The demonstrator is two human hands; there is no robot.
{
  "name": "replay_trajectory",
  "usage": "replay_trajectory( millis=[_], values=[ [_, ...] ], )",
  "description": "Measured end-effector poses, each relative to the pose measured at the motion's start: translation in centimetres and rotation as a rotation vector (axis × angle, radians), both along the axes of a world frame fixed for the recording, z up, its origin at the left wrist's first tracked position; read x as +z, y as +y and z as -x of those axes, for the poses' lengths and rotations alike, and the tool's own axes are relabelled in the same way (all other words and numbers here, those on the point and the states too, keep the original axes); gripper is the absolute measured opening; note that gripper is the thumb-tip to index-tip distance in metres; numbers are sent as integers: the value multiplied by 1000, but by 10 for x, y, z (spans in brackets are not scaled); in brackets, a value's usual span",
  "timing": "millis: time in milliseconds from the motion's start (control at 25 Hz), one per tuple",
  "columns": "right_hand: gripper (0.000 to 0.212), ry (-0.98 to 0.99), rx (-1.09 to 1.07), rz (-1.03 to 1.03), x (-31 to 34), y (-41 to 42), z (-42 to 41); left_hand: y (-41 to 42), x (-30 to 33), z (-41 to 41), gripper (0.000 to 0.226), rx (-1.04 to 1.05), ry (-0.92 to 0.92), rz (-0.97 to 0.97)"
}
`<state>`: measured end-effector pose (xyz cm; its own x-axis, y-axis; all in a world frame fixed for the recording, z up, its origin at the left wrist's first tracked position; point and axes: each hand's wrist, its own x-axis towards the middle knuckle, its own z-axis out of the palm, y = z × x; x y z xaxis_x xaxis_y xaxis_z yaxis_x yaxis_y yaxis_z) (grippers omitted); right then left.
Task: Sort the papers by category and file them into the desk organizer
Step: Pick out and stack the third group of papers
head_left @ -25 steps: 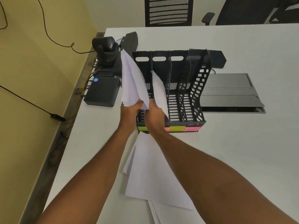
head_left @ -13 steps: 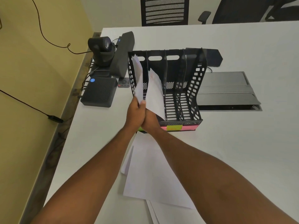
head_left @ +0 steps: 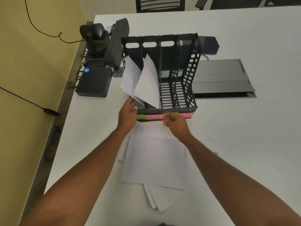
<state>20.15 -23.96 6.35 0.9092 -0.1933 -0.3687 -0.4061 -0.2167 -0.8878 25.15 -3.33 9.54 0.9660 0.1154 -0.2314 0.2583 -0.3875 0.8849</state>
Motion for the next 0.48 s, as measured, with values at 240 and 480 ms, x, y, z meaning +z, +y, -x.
replay_trajectory(
  millis=[240,480],
  values=[
    [28,363,-438,30,-57,-86,110,31,-63,111,32,204,18,-241],
    [43,461,-233,254,-67,-68,166,34,-94,182,57,14,427,-344]
  ],
)
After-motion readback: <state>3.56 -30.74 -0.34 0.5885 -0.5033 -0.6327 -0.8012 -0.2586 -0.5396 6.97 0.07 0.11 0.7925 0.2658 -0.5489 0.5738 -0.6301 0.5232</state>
